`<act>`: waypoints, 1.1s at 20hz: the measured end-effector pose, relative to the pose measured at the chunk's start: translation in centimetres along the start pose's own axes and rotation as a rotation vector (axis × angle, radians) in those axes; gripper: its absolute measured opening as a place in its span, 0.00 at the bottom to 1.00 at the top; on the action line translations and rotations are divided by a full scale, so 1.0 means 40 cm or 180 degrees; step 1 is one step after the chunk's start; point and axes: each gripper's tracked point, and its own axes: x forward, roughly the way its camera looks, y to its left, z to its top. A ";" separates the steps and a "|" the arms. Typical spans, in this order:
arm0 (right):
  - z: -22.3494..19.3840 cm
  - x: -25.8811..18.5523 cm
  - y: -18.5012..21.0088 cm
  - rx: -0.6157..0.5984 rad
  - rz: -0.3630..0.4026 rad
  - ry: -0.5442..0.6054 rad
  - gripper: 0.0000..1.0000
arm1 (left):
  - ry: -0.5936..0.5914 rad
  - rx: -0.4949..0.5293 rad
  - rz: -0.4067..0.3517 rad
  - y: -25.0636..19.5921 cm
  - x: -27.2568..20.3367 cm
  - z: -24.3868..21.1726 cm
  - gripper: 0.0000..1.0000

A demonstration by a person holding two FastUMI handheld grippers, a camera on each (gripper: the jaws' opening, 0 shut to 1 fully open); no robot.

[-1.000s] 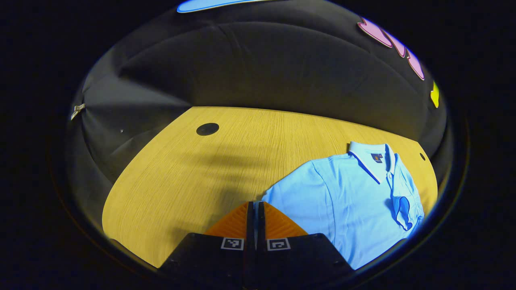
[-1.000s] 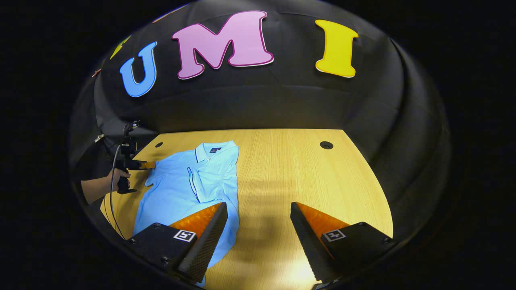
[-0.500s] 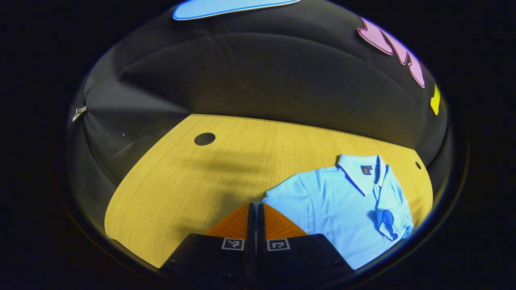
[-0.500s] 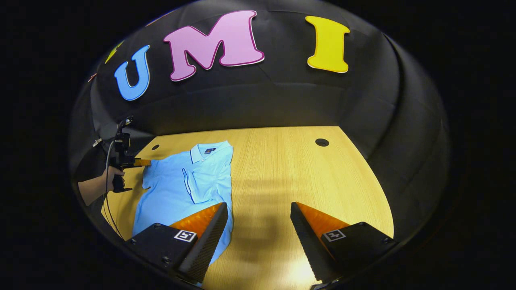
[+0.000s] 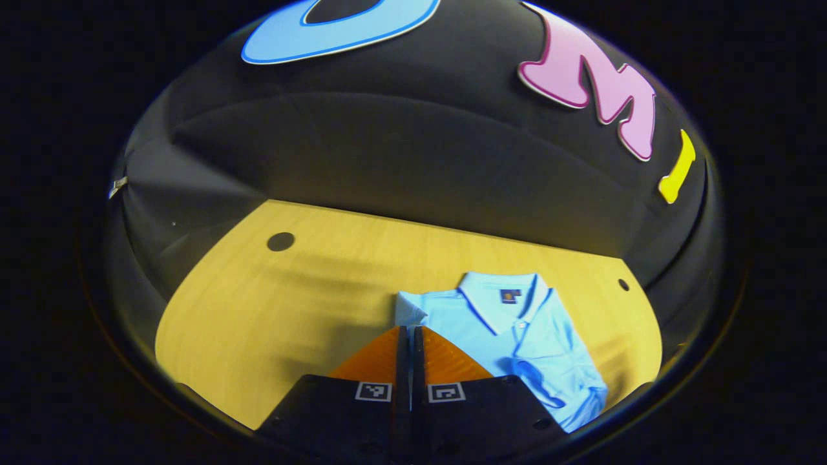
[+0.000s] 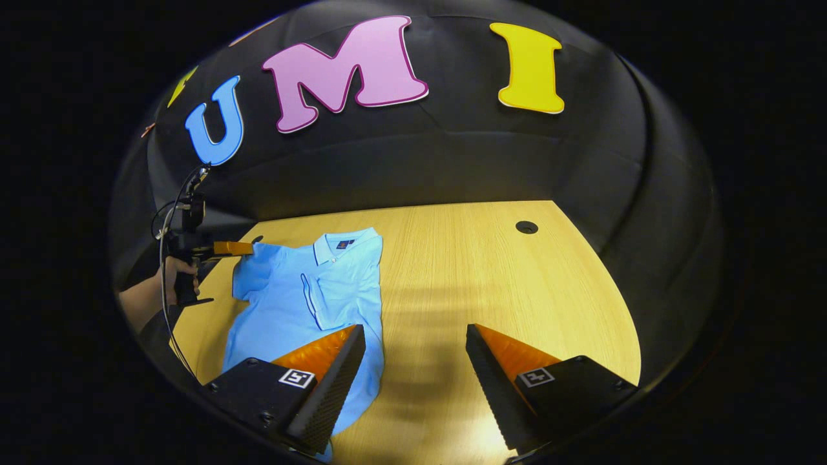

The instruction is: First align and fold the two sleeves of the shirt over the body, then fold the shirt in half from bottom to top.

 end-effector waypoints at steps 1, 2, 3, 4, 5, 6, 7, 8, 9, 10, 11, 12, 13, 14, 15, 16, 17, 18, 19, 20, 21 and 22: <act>0.001 0.005 0.000 -0.0006 -0.0006 -0.0016 0.99 | 0.0019 -0.0039 -0.0068 -0.037 -0.005 -0.010 0.06; 0.005 0.000 -0.001 -0.0041 -0.0023 -0.0035 1.00 | 0.0042 -0.0067 -0.0131 -0.073 -0.010 -0.020 0.06; 0.011 0.000 0.000 -0.0071 -0.0021 -0.0048 0.99 | 0.0055 -0.0090 -0.0197 -0.110 -0.012 -0.031 0.06; 0.012 -0.002 0.006 -0.0091 0.0002 -0.0051 0.99 | 0.0060 -0.0111 -0.0265 -0.144 -0.015 -0.038 0.06; 0.013 -0.004 0.007 -0.0096 0.0016 -0.0047 0.99 | 0.0069 -0.0131 -0.0333 -0.179 -0.019 -0.045 0.06; 0.014 -0.008 0.008 -0.0086 0.0036 -0.0051 0.99 | 0.0089 -0.0165 -0.0391 -0.208 -0.021 -0.052 0.06; 0.018 -0.010 0.009 -0.0072 0.0045 -0.0054 0.99 | 0.0111 -0.0208 -0.0450 -0.241 -0.022 -0.067 0.06; 0.017 -0.012 0.007 -0.0062 0.0055 -0.0056 0.99 | 0.0140 -0.0240 -0.0482 -0.266 -0.021 -0.082 0.06; 0.015 -0.015 0.007 -0.0058 0.0057 -0.0048 0.99 | 0.0174 -0.0258 -0.0497 -0.285 -0.012 -0.098 0.06; 0.012 -0.020 0.005 -0.0059 0.0052 -0.0039 0.99 | 0.0203 -0.0290 -0.0521 -0.305 -0.008 -0.114 0.11; 0.012 -0.024 0.000 -0.0068 0.0038 -0.0046 0.99 | 0.0245 -0.0327 -0.0580 -0.328 -0.008 -0.127 0.06; 0.012 -0.028 0.003 -0.0086 0.0030 -0.0060 0.99 | 0.0281 -0.0357 -0.0656 -0.349 -0.011 -0.141 0.27; 0.012 -0.035 0.008 -0.0105 0.0037 -0.0067 0.99 | 0.0293 -0.0367 -0.0721 -0.364 -0.026 -0.150 0.43; 0.008 -0.041 0.015 -0.0122 0.0048 -0.0062 0.99 | 0.0268 -0.0345 -0.0739 -0.369 -0.039 -0.157 0.60; 0.003 -0.046 0.021 -0.0133 0.0055 -0.0052 0.99 | 0.0228 -0.0293 -0.0711 -0.364 -0.053 -0.168 0.77; -0.002 -0.052 0.030 -0.0137 0.0073 -0.0046 0.99 | 0.0172 -0.0208 -0.0643 -0.350 -0.073 -0.177 0.94; -0.010 -0.058 0.044 -0.0133 0.0093 -0.0036 0.99 | 0.0098 -0.0104 -0.0586 -0.334 -0.105 -0.185 0.96; -0.018 -0.065 0.058 -0.0125 0.0112 -0.0020 0.99 | 0.0019 0.0013 -0.0548 -0.319 -0.142 -0.190 0.98; -0.029 -0.071 0.072 -0.0115 0.0128 -0.0007 0.99 | -0.0061 0.0128 -0.0506 -0.302 -0.182 -0.200 0.98; -0.040 -0.078 0.087 -0.0102 0.0140 0.0017 0.99 | -0.0117 0.0234 -0.0475 -0.286 -0.225 -0.208 0.97; -0.057 -0.083 0.100 -0.0085 0.0154 0.0049 0.99 | -0.0142 0.0328 -0.0443 -0.269 -0.264 -0.225 0.98; -0.072 -0.092 0.114 -0.0066 0.0162 0.0085 0.99 | -0.0149 0.0388 -0.0410 -0.252 -0.302 -0.238 0.97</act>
